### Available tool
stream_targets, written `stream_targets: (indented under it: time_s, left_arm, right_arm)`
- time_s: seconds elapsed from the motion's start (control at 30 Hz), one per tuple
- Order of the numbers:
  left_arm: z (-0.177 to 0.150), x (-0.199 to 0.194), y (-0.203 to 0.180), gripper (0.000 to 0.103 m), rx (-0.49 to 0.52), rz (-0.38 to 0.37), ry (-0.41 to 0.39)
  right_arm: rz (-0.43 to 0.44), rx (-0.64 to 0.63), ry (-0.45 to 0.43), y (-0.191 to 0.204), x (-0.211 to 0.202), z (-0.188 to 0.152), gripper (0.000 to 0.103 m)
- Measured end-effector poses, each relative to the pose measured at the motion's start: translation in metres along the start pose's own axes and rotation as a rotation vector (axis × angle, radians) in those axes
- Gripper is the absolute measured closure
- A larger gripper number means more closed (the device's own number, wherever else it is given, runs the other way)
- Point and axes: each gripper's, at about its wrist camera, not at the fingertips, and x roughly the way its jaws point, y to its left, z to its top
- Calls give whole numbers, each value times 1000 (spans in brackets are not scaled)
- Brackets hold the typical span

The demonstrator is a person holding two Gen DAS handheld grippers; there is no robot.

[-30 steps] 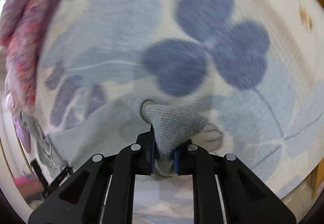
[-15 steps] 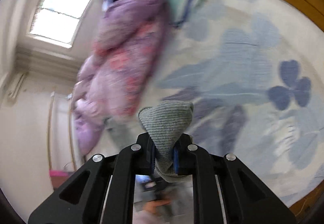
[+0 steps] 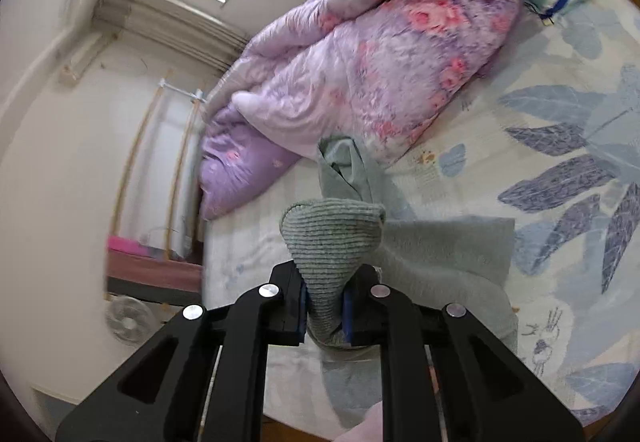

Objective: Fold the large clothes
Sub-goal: 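Lay the held cuff across the hoodie body with the right tool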

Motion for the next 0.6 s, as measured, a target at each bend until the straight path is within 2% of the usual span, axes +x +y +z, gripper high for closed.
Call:
stream_targets:
  time_s: [0.07, 0.13, 0.33, 0.4, 0.5, 0.53, 0.57, 0.6]
  left_arm:
    - [-6, -36, 29, 103, -30, -18, -18]
    - [-12, -63, 60, 103, -67, -6, -22]
    - [-34, -142, 169, 102, -121, 139, -66]
    - [-46, -158, 193, 102, -109, 195, -65]
    - [-65, -178, 228, 102, -143, 232, -65]
    - [-69, -179, 225, 102, -153, 245, -67]
    - [-72, -182, 229, 102, -164, 261, -63]
    - [-74, -185, 229, 102, -175, 268, -55]
  right_arm:
    - [-25, 0, 28, 12, 36, -7, 91]
    - [-52, -5, 52, 21, 57, -17, 91]
    - [-121, 5, 165, 39, 141, -63, 91]
    - [-140, -12, 233, 43, 175, -85, 91]
    - [-124, -32, 341, 42, 216, -109, 84]
    - [-116, -35, 387, 41, 224, -115, 65]
    - [-109, -35, 413, 40, 227, -120, 22]
    - [-116, -39, 385, 36, 223, -124, 12]
